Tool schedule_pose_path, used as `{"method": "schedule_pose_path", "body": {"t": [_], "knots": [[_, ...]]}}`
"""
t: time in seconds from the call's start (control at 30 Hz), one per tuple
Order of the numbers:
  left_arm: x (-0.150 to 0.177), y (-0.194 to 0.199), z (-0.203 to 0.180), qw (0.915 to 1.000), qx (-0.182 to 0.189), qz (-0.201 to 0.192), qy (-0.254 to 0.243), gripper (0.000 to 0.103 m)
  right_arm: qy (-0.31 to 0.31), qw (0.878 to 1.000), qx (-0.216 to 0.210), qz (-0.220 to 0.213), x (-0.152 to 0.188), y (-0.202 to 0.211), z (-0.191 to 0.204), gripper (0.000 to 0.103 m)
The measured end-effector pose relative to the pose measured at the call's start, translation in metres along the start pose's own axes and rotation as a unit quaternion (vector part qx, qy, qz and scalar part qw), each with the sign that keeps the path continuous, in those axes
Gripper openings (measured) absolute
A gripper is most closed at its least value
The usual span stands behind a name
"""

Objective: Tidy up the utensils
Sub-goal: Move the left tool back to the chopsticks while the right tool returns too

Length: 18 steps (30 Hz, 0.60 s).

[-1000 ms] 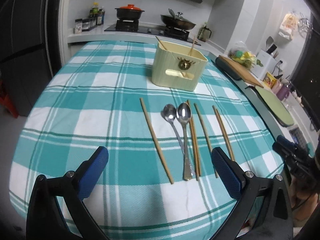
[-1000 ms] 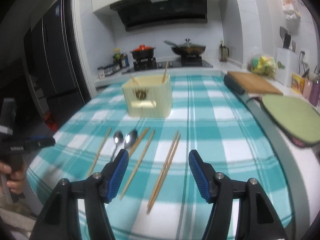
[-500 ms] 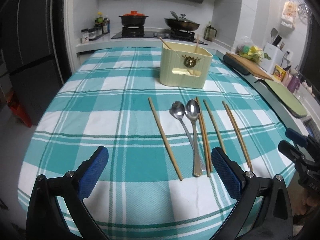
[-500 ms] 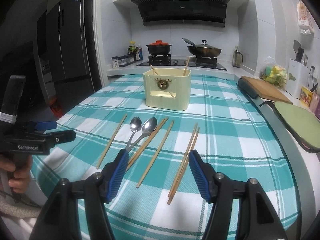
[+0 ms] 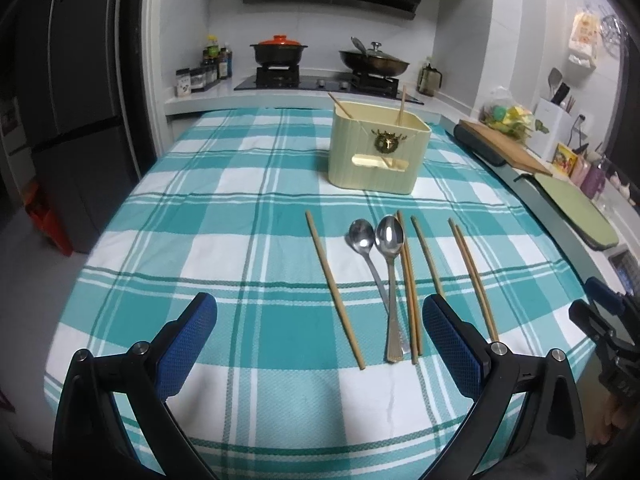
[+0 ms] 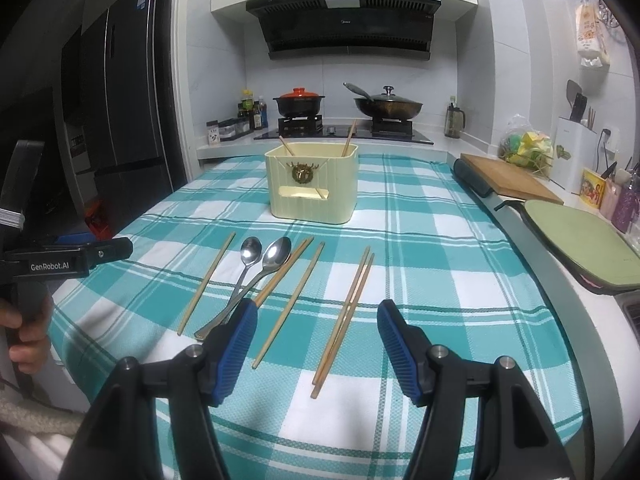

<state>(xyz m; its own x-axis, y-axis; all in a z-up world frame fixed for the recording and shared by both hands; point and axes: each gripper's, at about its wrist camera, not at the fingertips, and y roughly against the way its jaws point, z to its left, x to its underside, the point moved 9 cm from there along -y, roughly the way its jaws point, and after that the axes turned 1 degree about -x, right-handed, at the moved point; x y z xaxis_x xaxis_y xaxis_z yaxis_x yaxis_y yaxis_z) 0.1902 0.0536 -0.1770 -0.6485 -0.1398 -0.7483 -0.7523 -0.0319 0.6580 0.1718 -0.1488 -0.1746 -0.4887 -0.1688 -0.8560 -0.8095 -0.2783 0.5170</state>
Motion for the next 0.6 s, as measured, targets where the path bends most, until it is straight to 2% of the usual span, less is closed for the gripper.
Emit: {"method": "schedule_pose_path", "body": {"t": [0.2,0.33,0.47,0.6], "knots": [[0.003,0.009,0.008,0.9996,-0.002,0.010,0.025,0.102,0.001,1.000,0.000,-0.006,0.002,0.011,0.000,0.064],[0.001,0.019,0.018,0.9996,-0.018,-0.005,0.022,0.102,-0.019,1.000,0.010,-0.014,0.001,0.017,-0.013,0.064],[0.012,0.007,0.036,0.9988,-0.030,0.014,0.037,0.102,-0.048,0.998,0.034,0.000,0.007,0.009,-0.038,0.064],[0.025,-0.024,0.046,0.9967,-0.030,0.049,0.058,0.102,-0.075,0.996,0.050,0.028,0.017,-0.009,-0.058,0.064]]}}
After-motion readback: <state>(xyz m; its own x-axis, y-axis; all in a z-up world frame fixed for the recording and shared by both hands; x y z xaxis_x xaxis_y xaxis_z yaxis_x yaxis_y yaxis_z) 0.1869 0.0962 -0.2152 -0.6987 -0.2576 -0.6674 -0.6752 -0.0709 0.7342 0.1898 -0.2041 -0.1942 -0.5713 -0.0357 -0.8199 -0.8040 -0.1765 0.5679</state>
